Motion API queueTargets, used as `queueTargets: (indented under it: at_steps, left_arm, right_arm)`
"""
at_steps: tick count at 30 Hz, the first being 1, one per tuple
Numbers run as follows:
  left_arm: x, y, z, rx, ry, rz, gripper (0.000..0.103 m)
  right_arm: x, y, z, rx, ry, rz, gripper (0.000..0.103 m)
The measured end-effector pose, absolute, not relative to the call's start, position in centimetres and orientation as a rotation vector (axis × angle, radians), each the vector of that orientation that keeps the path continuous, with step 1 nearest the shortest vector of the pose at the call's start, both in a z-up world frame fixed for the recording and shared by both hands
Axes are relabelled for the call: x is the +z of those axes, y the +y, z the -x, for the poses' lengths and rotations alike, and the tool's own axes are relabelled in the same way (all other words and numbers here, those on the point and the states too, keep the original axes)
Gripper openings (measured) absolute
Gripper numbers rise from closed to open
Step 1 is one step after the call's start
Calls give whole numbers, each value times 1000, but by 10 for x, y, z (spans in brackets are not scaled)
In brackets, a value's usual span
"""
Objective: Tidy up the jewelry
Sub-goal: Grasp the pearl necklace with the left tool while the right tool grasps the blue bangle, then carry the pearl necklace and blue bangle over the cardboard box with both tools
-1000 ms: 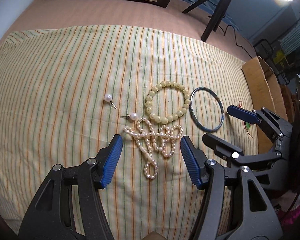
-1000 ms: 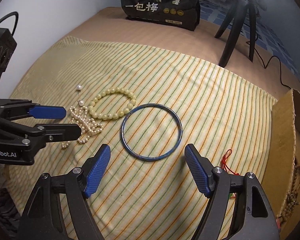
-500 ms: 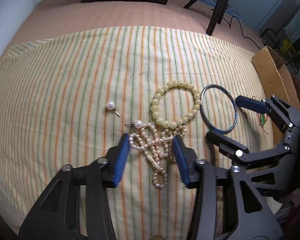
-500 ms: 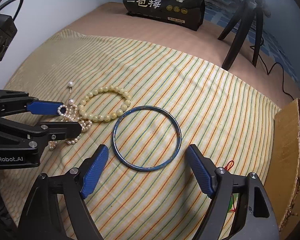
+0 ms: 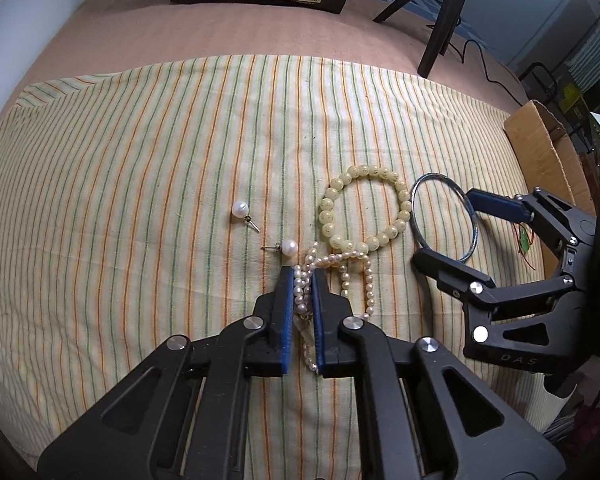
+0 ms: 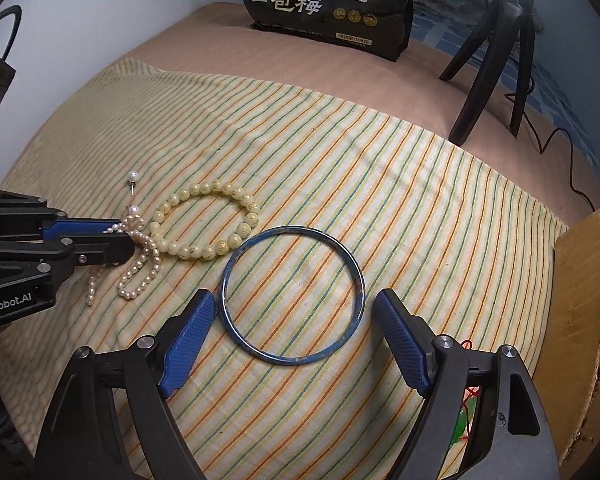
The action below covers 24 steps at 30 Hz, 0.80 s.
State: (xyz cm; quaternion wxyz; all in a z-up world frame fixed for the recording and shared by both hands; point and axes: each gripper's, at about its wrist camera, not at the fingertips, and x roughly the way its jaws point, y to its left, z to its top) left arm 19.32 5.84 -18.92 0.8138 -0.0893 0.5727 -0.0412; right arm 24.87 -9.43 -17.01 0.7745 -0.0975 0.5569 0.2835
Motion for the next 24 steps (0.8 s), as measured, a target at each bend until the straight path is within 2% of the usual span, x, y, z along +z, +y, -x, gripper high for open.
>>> queueTargets:
  at_steps: [2, 12, 24]
  left_arm:
    - [-186, 60, -190, -89, 1219, 193, 5]
    - [-152, 64, -180, -103, 1134, 241, 5]
    - [-102, 55, -174, -142, 998, 287, 5]
  right_arm:
    - [-170, -94, -250, 622, 1204, 207, 72]
    - [-158, -98, -241, 624, 1174, 212, 72]
    - [-111, -128, -228, 617, 1065, 154, 72]
